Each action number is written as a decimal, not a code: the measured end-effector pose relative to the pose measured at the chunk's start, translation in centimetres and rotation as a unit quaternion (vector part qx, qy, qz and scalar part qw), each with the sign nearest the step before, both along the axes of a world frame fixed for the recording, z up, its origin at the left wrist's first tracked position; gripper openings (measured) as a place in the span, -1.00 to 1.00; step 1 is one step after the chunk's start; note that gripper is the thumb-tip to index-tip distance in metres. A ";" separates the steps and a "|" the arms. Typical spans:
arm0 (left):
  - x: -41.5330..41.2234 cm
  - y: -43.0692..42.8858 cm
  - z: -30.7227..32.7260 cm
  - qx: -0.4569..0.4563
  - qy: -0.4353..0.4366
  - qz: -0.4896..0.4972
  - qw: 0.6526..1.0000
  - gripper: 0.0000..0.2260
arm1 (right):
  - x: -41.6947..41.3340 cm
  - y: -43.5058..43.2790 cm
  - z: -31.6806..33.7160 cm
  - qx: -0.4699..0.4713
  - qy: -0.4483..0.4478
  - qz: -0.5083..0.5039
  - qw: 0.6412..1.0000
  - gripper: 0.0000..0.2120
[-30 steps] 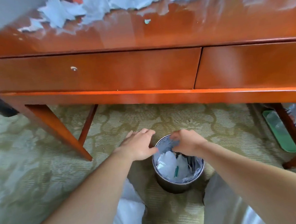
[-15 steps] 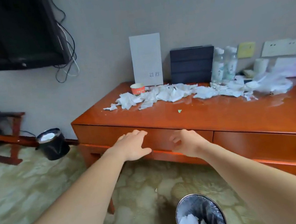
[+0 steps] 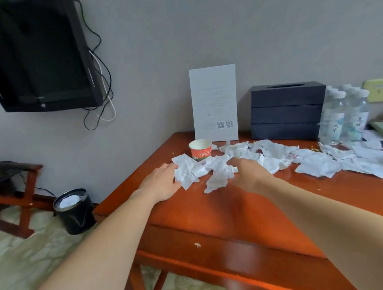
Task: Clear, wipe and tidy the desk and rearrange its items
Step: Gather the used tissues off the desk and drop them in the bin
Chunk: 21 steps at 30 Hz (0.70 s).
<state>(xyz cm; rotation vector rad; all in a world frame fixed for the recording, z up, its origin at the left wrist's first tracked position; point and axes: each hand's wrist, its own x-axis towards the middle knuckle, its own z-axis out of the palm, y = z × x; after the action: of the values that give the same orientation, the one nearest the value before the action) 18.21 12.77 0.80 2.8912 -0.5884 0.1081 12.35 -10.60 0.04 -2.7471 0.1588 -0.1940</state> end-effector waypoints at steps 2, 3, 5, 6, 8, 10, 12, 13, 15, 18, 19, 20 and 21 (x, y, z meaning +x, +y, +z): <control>3.1 -1.1 -0.7 -0.002 -0.014 0.002 1.000 -0.48 | 3.3 -0.3 -0.9 -0.014 0.001 0.004 1.000 -0.40; 4.4 -1.6 -1.1 0.001 -0.016 0.000 1.000 -0.48 | 4.6 -0.3 -1.3 -0.022 0.006 0.009 1.000 -0.37; 6.4 -2.5 -2.1 0.019 -0.007 -0.009 1.000 -0.50 | 6.6 -0.4 -2.3 -0.029 0.023 0.026 0.999 -0.32; 7.1 -2.8 -2.6 0.031 0.002 -0.015 0.999 -0.53 | 7.3 -0.4 -2.7 -0.032 0.040 0.037 0.998 -0.32; 7.9 -3.2 -3.5 0.047 0.014 -0.017 0.999 -0.60 | 8.4 -0.5 -3.4 -0.045 0.070 0.047 0.995 -0.44; 8.0 -3.5 -4.1 0.043 0.005 -0.007 0.999 -0.67 | 9.1 -0.4 -3.7 -0.058 0.067 0.046 0.995 -0.74; 7.8 -3.9 -4.2 0.043 -0.019 0.000 0.999 -0.72 | 9.2 -0.3 -3.6 -0.093 0.048 0.050 0.993 -0.91; 7.6 -4.1 -4.1 0.045 -0.029 0.002 0.999 -0.74 | 8.9 -0.3 -3.5 -0.107 0.037 0.054 0.992 -0.84; 7.0 -4.5 -3.8 0.041 -0.040 0.003 0.998 -0.76 | 7.8 -0.6 -3.1 -0.135 0.019 0.049 0.989 -0.72; 5.7 -5.3 -3.3 0.023 -0.066 -0.003 0.998 -0.79 | 5.7 -1.6 -2.3 -0.178 -0.026 0.031 0.983 -0.85; 5.2 -5.6 -3.2 0.014 -0.080 -0.007 0.997 -0.79 | 5.1 -2.1 -2.0 -0.181 -0.033 0.031 0.982 -0.88; 4.8 -5.9 -3.1 0.004 -0.095 -0.010 0.995 -0.79 | 4.4 -2.6 -1.6 -0.176 -0.042 0.032 0.983 -0.89; 4.4 -6.3 -2.8 -0.004 -0.110 -0.013 0.994 -0.80 | 3.7 -3.1 -1.0 -0.165 -0.055 0.030 0.984 -0.88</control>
<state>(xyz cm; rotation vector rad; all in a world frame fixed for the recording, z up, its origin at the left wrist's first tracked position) 22.59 6.50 -1.98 2.8833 -0.6599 0.4275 16.10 -13.69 -0.99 -3.0547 0.0123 -0.3872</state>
